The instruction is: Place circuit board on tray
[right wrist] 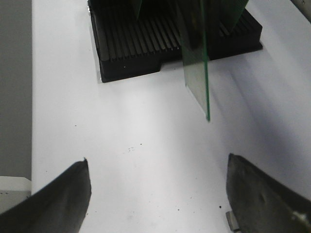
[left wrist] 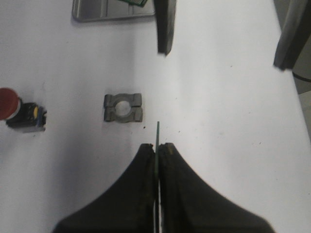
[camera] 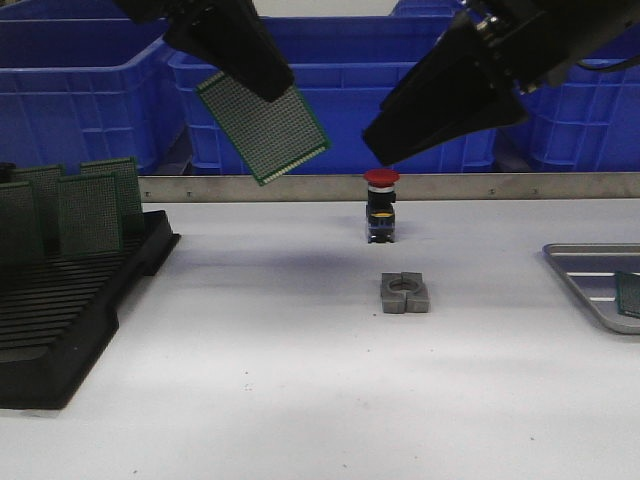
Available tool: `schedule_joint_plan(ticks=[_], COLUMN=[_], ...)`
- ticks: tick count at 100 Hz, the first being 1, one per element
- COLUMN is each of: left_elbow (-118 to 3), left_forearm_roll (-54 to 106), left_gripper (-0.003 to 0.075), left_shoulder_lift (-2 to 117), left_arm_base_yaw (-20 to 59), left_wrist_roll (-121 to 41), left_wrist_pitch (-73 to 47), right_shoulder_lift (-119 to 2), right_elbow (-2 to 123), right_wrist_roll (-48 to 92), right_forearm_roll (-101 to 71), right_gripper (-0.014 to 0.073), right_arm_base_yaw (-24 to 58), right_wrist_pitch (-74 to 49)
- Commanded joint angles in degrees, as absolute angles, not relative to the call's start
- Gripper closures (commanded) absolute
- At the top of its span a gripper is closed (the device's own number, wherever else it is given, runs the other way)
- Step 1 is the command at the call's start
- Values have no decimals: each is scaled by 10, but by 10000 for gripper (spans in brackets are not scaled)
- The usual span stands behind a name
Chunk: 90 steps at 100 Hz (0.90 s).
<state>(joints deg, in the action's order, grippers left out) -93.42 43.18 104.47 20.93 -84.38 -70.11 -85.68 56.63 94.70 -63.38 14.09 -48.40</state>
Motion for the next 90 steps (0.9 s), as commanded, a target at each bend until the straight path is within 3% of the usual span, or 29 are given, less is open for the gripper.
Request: schedule_joint_plan(ticks=[1, 38, 47, 60, 71, 90], left_elbow=[-952, -952, -952, -952, -952, -952], left_forearm_roll=[467, 487, 493, 493, 493, 494], left_gripper=[740, 740, 740, 740, 740, 723], left_shoulder_lift=[1014, 1014, 1014, 1014, 1014, 1015], left_arm_base_yaw=[229, 258, 258, 258, 258, 258], left_wrist_roll=[-836, -836, -836, -836, -836, -836], left_wrist_pitch=[-736, -736, -736, -736, -736, -731], right_shoulder_lift=[-848, -896, -899, -899, -899, -899], right_elbow=[583, 583, 583, 583, 583, 583], right_wrist_roll=[967, 967, 967, 967, 967, 966], right_forearm_roll=[-663, -746, -761, -773, -773, -774], right_gripper=[3, 18, 134, 454, 652, 662], right_arm_base_yaw=[156, 165, 165, 165, 165, 165], right_wrist_pitch=[-458, -456, -455, -456, -460, -477])
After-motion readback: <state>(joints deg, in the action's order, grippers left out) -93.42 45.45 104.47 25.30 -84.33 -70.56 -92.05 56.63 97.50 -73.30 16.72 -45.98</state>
